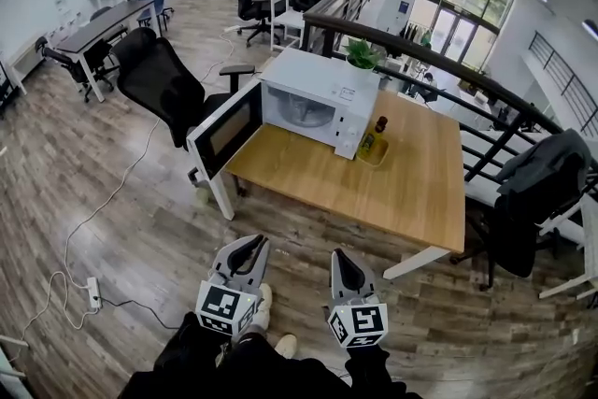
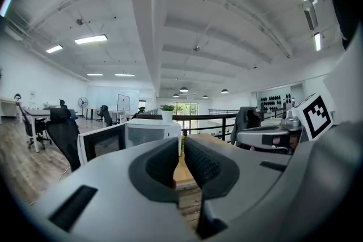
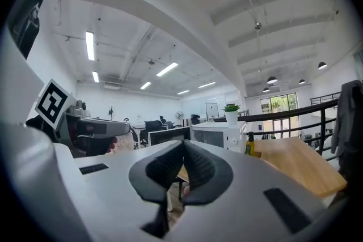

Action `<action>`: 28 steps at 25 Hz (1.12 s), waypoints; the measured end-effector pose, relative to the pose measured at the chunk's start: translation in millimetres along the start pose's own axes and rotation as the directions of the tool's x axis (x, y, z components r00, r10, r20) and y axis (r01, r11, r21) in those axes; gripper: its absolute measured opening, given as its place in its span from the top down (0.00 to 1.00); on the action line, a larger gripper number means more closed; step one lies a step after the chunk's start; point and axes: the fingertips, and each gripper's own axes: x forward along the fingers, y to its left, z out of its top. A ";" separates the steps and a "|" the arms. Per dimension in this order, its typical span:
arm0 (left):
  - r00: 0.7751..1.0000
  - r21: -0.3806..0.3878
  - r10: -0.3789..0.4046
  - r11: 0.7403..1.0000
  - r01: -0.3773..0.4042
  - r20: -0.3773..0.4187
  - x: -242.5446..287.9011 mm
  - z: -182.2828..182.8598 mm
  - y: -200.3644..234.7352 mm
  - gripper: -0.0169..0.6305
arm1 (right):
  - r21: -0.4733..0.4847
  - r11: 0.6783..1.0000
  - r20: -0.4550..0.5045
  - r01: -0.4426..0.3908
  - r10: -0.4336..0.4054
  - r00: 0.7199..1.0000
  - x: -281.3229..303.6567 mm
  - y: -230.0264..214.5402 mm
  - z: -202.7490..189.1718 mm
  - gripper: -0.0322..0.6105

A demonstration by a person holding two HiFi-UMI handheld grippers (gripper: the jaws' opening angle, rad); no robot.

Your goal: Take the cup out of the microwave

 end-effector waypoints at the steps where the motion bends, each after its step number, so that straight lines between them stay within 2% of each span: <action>1: 1.000 -0.003 0.001 1.000 -0.001 -0.004 6.5 0.3 5.0 0.90 | 0.000 1.000 -0.004 -0.003 0.003 1.000 8.4 -2.6 0.4 0.93; 12: 1.000 -0.003 -0.010 1.000 0.010 -0.005 104.8 25.1 84.3 0.90 | 0.000 1.000 -0.006 -0.004 0.004 1.000 129.4 -35.7 25.3 0.93; 20: 0.998 0.011 -0.058 0.998 0.058 0.009 174.0 46.6 159.0 0.90 | 0.011 0.999 0.009 0.047 -0.047 0.999 222.2 -48.3 42.8 0.93; 28: 0.994 0.013 -0.108 0.994 0.108 0.020 224.9 52.2 215.7 0.90 | 0.010 0.996 0.010 0.090 -0.090 0.996 293.5 -48.5 45.8 0.93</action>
